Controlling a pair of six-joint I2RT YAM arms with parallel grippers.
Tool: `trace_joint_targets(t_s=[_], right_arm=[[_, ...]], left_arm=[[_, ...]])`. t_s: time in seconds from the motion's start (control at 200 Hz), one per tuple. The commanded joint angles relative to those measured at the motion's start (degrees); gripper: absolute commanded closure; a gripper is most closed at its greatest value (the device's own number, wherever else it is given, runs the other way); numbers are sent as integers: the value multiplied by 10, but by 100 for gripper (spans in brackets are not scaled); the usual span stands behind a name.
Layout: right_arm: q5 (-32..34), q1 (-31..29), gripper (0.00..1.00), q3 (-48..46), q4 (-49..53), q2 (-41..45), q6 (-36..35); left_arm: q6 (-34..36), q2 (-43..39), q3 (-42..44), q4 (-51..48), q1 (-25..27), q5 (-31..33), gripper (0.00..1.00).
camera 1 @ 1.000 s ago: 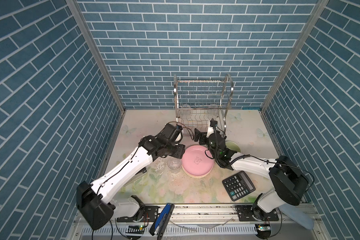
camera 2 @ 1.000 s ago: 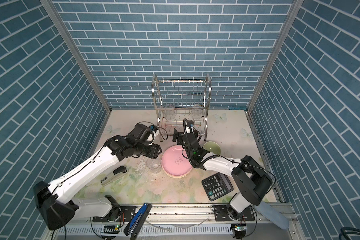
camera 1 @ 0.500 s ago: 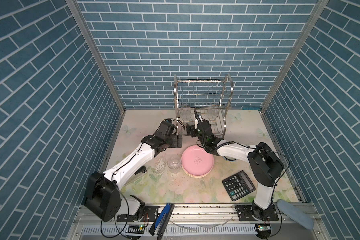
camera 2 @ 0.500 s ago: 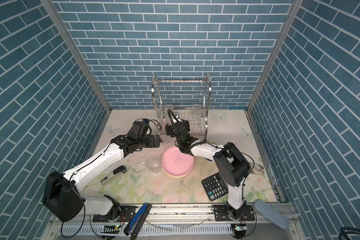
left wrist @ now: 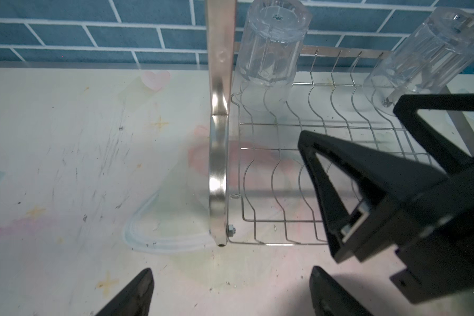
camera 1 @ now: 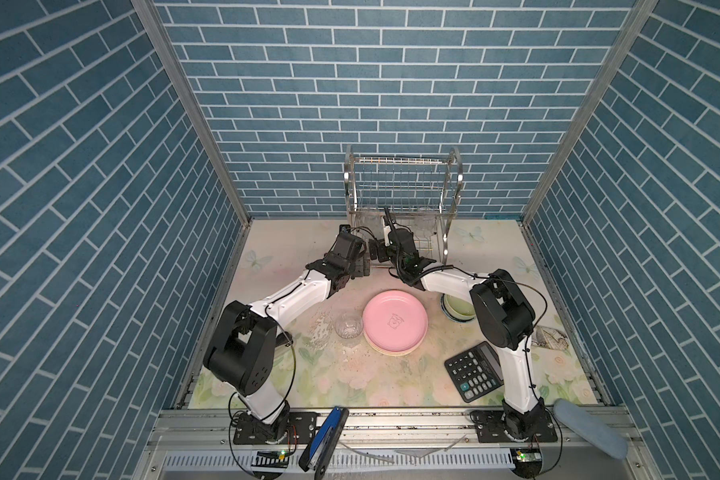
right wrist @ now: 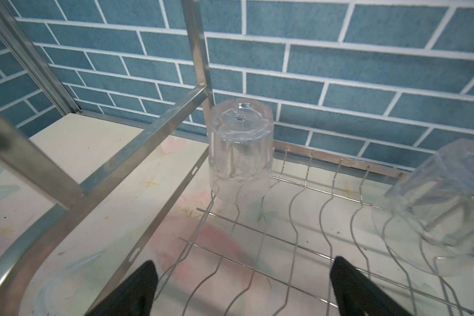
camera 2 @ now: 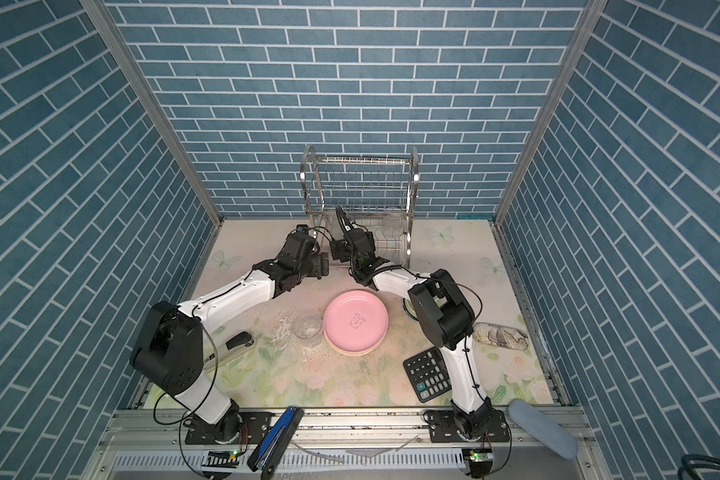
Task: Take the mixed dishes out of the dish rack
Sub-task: 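Reach the right gripper into the rack and grip another clear tumbler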
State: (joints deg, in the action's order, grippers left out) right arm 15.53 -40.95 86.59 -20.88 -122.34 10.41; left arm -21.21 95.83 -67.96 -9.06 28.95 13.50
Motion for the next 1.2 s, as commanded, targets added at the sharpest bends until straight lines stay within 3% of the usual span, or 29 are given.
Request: trace_joint_targets(t_s=[0.0, 0.29, 0.335, 0.45, 0.68, 1.19], right_arm=[[-1, 11, 1, 34, 4, -20, 24], [6, 24, 1, 21, -25, -18, 52], [5, 25, 1, 21, -26, -19, 55], [5, 27, 1, 29, -25, -27, 56], [5, 29, 1, 61, -24, -61, 58], [-31, 32, 1, 173, -26, -151, 73]], left_arm=[[7, 24, -6, 65, -12, 13, 14], [4, 83, -22, 133, -42, -16, 25], [4, 89, -23, 144, -45, -24, 32], [5, 95, -20, 161, -47, -36, 62], [14, 92, -10, 156, -48, -64, 89], [25, 58, 30, 137, -45, -126, 95]])
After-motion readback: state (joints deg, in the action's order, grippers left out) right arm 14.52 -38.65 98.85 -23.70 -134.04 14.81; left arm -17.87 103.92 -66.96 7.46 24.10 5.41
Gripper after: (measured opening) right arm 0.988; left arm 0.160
